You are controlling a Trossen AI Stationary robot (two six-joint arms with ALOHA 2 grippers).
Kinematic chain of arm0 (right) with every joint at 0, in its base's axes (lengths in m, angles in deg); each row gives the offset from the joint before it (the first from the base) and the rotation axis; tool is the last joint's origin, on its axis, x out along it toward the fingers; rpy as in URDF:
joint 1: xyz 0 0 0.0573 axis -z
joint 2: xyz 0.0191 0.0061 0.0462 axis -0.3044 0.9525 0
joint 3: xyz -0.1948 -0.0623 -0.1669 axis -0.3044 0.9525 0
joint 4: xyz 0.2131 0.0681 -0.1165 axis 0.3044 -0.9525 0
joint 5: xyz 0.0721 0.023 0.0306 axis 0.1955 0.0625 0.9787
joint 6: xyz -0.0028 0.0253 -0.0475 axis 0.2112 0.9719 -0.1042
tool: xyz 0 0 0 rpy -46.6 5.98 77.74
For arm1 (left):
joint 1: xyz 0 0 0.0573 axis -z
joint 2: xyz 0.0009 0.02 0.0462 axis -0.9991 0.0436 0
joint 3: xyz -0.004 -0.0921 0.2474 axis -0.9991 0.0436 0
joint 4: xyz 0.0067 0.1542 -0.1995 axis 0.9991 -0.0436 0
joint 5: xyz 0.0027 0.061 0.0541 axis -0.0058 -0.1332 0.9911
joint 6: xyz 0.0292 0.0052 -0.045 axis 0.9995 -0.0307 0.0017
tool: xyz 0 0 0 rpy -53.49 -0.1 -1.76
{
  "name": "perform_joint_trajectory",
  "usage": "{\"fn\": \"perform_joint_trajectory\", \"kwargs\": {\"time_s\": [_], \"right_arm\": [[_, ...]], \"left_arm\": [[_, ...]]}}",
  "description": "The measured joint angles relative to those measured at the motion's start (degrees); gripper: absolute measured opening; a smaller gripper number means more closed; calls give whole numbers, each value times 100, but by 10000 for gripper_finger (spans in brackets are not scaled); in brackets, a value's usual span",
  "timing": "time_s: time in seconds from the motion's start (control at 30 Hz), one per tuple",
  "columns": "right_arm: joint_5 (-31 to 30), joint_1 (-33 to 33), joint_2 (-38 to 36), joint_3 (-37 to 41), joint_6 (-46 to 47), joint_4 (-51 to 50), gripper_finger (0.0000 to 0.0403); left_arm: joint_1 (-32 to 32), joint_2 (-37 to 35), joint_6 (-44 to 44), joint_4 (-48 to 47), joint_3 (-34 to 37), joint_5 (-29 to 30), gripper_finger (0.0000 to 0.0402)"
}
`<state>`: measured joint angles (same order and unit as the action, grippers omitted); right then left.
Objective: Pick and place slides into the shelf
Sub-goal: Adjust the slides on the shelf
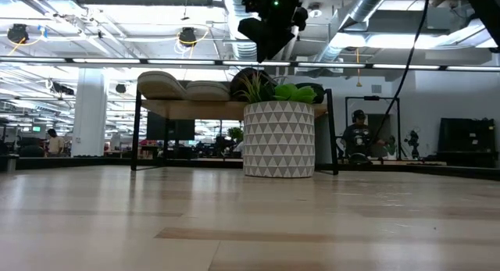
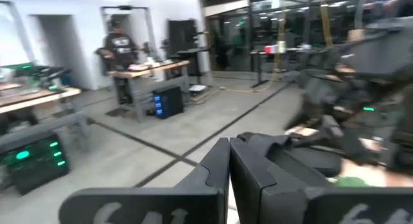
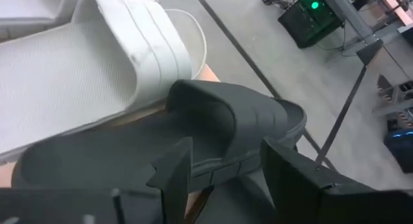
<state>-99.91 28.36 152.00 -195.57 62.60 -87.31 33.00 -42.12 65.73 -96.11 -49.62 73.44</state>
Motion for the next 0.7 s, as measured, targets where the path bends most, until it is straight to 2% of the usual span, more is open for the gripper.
{"fn": "perform_joint_trajectory", "kwargs": {"time_s": [0.13,0.2,0.3,0.53,0.7], "right_arm": [[3,-2,0,0,162,170,206],[1,-15,-18,0,170,191,219],[0,-37,-39,0,129,202,230],[-34,-128,-39,0,24,138,224],[-14,-25,-6,0,24,139,214]], "left_arm": [[136,-276,28,-173,-67,-477,0],[294,-460,130,-301,-154,-487,0],[579,-779,764,-725,-215,-383,0],[1070,-1385,1732,-1523,-221,1188,0],[1289,-1485,1978,-1798,-219,1751,0]]}}
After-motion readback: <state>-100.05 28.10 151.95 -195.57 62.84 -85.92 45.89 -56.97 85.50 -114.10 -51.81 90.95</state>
